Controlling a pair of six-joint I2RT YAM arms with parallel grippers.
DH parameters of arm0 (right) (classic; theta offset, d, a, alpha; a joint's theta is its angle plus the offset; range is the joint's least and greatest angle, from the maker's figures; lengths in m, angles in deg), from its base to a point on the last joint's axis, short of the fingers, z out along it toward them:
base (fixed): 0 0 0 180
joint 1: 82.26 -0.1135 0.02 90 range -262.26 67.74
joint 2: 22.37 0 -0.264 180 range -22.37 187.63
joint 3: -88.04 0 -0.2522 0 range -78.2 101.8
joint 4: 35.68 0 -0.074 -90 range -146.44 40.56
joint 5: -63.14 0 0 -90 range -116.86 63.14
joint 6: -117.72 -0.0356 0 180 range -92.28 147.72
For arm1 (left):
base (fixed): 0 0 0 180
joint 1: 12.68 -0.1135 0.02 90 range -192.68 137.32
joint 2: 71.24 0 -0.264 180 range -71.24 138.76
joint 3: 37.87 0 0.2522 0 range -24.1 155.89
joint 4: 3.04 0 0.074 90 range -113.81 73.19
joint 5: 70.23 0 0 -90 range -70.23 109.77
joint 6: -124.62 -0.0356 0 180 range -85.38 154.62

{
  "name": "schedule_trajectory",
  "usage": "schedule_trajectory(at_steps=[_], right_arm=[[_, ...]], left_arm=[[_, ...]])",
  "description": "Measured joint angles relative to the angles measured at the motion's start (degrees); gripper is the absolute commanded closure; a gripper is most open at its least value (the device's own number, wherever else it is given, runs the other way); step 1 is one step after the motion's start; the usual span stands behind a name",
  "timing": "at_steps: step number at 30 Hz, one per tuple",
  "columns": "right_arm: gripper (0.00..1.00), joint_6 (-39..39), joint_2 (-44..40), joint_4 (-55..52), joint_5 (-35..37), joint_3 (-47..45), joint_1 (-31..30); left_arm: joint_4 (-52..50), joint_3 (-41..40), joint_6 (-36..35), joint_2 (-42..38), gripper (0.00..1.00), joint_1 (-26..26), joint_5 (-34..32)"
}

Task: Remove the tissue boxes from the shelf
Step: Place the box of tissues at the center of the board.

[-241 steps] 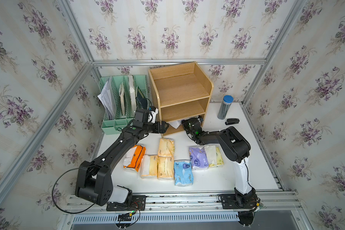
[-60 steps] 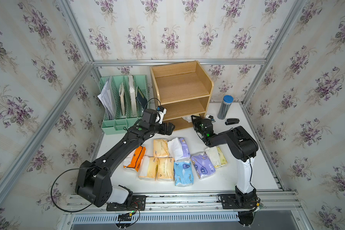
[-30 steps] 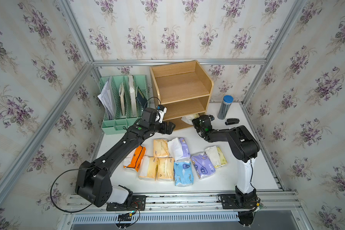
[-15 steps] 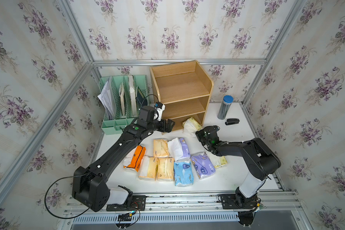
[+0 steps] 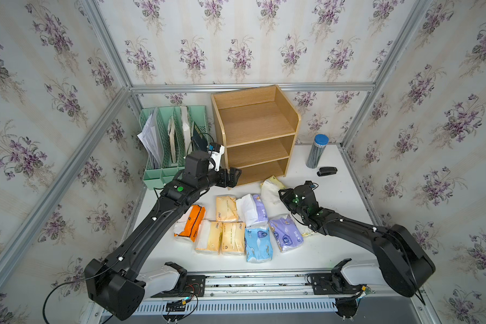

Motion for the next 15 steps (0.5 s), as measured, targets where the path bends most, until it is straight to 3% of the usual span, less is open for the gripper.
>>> schedule_trajectory(at_steps=[5,9,15], right_arm=[[0.38,9.49,0.76,-8.98,2.43,8.83,1.01],[0.40,18.21,11.39,-13.38,1.22,21.68,3.80],[0.41,26.29,24.13,-16.06,0.00,28.87,6.62]], left_arm=[[0.02,-0.94,0.55,-2.12,0.01,0.00,-2.64],[0.24,-3.10,1.51,-3.13,0.01,0.00,-5.68],[0.55,-4.09,1.84,-3.15,0.01,0.00,-8.46]])
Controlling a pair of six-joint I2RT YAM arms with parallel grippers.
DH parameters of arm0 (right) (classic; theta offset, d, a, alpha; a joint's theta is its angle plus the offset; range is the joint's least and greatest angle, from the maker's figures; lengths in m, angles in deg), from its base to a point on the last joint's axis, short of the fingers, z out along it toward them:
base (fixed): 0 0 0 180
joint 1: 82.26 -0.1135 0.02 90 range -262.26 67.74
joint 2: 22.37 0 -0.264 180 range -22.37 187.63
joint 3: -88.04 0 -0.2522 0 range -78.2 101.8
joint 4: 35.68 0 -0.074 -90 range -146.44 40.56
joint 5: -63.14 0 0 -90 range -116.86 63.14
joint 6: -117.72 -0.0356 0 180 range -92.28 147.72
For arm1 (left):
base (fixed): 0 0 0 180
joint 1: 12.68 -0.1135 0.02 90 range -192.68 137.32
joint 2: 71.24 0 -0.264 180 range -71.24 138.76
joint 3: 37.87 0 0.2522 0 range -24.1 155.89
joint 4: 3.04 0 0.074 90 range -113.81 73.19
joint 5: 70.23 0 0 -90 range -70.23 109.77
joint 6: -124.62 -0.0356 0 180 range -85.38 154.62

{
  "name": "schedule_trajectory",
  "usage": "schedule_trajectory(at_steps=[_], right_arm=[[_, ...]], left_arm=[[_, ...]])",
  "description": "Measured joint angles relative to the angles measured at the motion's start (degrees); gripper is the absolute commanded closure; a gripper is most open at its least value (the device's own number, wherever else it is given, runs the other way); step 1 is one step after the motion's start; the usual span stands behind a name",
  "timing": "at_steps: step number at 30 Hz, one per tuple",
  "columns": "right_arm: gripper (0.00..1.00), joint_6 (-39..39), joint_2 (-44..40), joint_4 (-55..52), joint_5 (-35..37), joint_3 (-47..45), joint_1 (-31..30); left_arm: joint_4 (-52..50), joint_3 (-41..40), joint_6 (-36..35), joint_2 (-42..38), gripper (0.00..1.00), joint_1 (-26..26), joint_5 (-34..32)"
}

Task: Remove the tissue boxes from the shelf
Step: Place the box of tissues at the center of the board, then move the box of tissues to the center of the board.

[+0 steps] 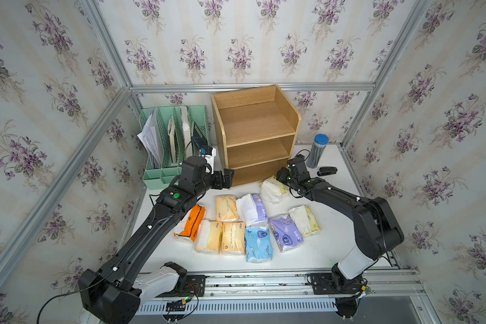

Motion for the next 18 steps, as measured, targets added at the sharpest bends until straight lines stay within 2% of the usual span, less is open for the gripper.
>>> schedule_trajectory(at_steps=[8,12,18], right_arm=[[0.47,5.14,10.62,0.31,-0.59,2.91,0.22],[0.51,6.71,10.19,3.91,-0.09,0.00,0.09],[0.55,7.93,4.68,7.65,2.75,-8.63,-1.29]], left_arm=[[0.35,-2.45,-0.04,-0.39,0.01,0.00,-3.61],[0.85,-2.54,-0.07,-0.42,0.01,0.00,-4.13],[1.31,-2.03,-0.24,0.39,0.01,0.00,-4.11]])
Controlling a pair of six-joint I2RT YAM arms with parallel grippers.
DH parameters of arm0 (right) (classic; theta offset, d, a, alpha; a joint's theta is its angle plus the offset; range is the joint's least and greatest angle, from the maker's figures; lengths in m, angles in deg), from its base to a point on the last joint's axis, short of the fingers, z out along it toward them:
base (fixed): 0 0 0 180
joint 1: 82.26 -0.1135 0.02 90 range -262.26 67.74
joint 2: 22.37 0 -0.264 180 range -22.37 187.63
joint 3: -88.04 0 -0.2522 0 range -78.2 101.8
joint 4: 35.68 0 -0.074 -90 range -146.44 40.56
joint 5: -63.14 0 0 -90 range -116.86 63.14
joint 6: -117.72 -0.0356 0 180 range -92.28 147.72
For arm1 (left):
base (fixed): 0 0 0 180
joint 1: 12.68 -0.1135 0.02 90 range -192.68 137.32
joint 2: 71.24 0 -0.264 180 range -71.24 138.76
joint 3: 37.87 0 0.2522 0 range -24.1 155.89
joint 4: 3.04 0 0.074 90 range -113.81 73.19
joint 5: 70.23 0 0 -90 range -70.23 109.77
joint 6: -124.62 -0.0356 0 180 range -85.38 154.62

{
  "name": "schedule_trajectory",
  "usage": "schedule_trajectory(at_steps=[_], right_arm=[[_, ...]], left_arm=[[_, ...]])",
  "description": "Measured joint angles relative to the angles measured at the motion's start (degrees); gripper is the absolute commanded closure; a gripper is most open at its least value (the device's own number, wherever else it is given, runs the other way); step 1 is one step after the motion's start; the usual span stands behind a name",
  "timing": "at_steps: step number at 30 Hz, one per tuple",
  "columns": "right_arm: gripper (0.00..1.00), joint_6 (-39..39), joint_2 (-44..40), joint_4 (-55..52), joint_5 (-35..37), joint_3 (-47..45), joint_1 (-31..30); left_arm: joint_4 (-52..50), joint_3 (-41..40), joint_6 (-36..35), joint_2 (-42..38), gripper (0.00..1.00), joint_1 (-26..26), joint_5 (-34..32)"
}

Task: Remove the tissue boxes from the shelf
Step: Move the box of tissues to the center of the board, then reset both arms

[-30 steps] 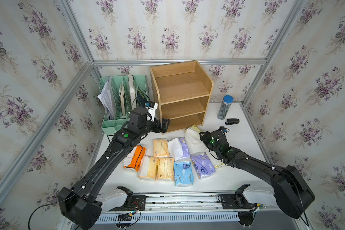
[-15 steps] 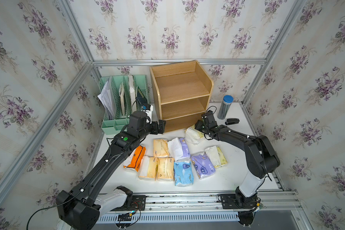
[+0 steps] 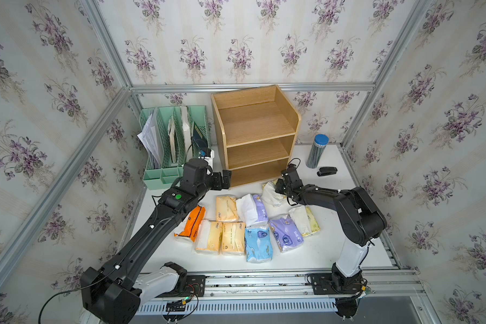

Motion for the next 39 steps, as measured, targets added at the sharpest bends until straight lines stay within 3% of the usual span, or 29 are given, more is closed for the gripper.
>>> schedule_trajectory(at_steps=[6,12,14,15,18,22,26,32,39], right_arm=[[0.49,-0.04,-5.97,-0.55,-0.24,-5.86,-0.48],[0.22,1.31,-13.16,-4.28,-3.76,-7.61,-0.31],[0.04,1.95,-16.68,-3.98,-4.55,-8.39,0.00],[0.00,2.54,-18.56,-3.76,-4.57,-8.63,0.28],[0.00,4.83,-23.98,-3.26,-3.50,-8.28,1.66],[0.00,8.90,-29.35,-2.23,-1.36,-7.80,8.04],[0.00,13.51,-34.40,-0.39,-1.60,-11.67,17.25],[0.00,17.84,-38.14,10.40,0.46,-23.96,21.53],[0.00,21.33,-32.11,25.66,6.64,-30.97,21.94]], left_arm=[[-0.15,0.11,0.02,-0.48,0.01,0.00,-0.02],[-1.97,0.00,0.02,-4.09,0.01,0.02,-5.07],[-3.08,-0.66,0.00,-5.53,0.01,0.02,-8.33],[-3.50,-1.29,-0.07,-6.56,0.01,0.02,-9.92],[-4.33,-4.92,-1.99,-11.98,0.01,0.00,-14.73],[-0.81,-12.13,-7.91,-20.55,0.01,-1.05,-20.65],[5.20,-18.93,-13.00,-24.70,0.01,-7.96,-22.32],[12.37,-24.98,-15.91,-22.47,0.01,-21.31,-19.12],[24.28,-33.94,-18.18,-15.67,0.01,-25.92,-18.69]])
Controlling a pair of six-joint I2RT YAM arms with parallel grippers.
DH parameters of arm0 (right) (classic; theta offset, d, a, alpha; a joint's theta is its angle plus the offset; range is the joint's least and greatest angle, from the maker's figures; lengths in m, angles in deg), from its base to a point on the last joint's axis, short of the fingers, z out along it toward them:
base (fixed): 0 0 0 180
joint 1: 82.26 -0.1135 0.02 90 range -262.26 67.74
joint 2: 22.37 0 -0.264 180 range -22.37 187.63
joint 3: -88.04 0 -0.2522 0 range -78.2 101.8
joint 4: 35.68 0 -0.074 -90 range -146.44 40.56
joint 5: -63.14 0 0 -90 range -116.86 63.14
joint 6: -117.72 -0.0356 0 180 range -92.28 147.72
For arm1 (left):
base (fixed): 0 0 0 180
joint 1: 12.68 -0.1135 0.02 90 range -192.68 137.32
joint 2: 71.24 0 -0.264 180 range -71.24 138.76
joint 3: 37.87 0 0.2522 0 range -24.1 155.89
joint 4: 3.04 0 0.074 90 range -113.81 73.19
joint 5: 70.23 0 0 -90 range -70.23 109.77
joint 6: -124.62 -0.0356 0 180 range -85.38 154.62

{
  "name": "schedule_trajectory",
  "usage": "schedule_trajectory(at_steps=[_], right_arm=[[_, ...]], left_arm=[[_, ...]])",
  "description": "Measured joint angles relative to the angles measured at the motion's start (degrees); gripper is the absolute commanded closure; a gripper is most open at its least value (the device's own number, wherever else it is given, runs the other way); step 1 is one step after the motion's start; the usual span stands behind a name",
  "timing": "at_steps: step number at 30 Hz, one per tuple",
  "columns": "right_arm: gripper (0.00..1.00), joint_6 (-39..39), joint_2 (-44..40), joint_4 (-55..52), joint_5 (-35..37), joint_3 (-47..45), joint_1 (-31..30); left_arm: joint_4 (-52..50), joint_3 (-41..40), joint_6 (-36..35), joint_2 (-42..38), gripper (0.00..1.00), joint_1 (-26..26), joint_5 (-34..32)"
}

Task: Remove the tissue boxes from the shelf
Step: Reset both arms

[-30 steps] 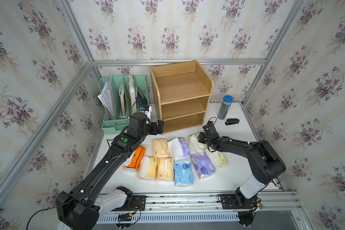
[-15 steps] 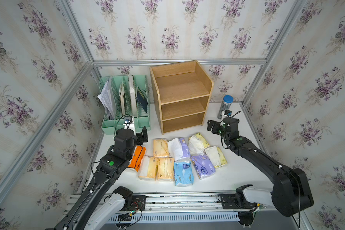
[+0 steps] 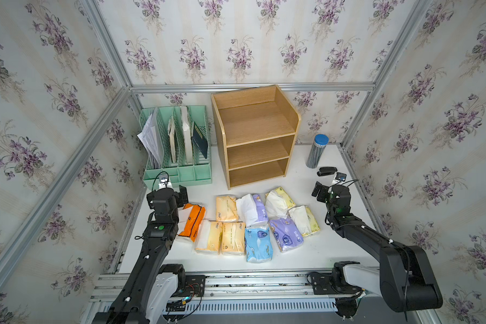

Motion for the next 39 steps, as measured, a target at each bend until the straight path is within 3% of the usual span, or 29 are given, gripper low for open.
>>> schedule_trajectory(at_steps=[11,17,26,39], right_arm=[[0.00,5.09,10.64,28.37,3.43,-11.32,0.22],[0.00,6.93,15.58,38.56,-1.40,-11.56,1.79],[0.00,6.73,16.41,43.19,-4.81,-12.09,2.97],[0.00,6.73,16.41,43.30,-5.44,-11.80,2.97]], left_arm=[[24.00,-9.49,0.68,19.65,0.01,-0.59,5.03],[39.67,-11.80,0.42,29.90,0.01,-0.66,10.93],[39.74,-4.90,-1.97,34.25,0.01,0.07,16.22],[35.10,-2.38,-4.70,35.10,0.01,1.11,20.31]])
